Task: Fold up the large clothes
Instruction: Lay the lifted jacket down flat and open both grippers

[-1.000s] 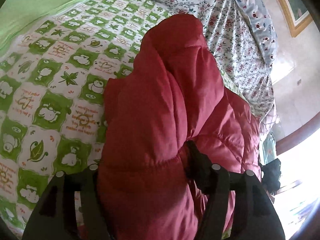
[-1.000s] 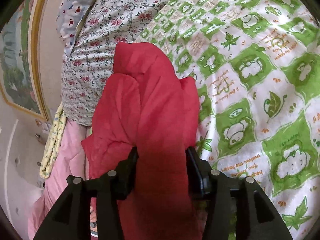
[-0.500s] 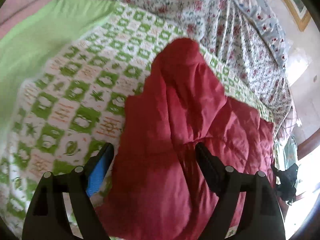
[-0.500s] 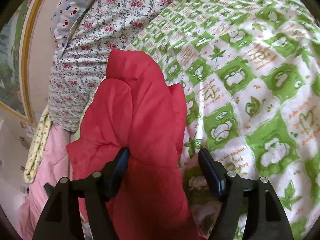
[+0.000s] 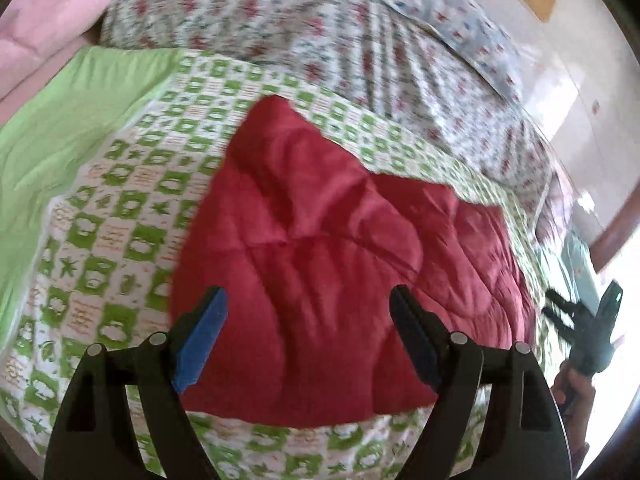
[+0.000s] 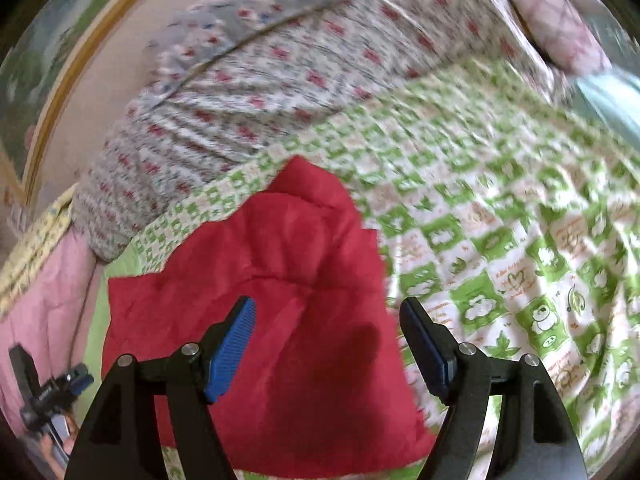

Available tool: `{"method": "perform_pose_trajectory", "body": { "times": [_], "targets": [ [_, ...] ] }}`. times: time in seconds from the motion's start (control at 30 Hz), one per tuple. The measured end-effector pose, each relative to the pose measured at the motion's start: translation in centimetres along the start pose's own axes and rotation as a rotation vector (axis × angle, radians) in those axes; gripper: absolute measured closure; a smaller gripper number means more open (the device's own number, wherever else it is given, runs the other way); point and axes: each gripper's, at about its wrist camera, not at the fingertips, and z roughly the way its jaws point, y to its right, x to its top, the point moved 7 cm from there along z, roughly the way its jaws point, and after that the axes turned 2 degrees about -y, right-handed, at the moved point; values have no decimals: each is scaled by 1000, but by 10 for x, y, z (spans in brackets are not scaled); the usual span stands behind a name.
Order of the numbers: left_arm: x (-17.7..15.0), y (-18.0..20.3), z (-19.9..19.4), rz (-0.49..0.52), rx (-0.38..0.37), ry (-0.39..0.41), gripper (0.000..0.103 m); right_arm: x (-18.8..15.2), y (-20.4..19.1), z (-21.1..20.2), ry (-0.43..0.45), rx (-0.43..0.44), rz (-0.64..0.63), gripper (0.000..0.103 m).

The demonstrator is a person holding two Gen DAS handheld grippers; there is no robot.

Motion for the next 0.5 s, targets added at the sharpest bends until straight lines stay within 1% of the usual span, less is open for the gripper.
{"method": "perform_pose_trajectory", "body": {
  "times": [0.1,0.2,0.27,0.33,0.43,0.5],
  "targets": [
    [-11,22,5,67,-1,-23,20,-10,-31,-7,15,-7,-111,25],
    [-22,44,11,138,-10,-42,20,-24,-65,-2,-28,11,-245,25],
    [-28,54,15,190,4,-47,20,-34,-87,7,-72,26,-325,25],
    [-32,59,22,229,20,-56,20,-41,-97,14,-93,22,-382,25],
    [-32,55,40,267,96,-69,20,-46,-107,33,-123,-27,-450,25],
    [-30,51,49,269,113,-68,19,-49,-103,49,-158,-70,-470,24]
  ]
}}
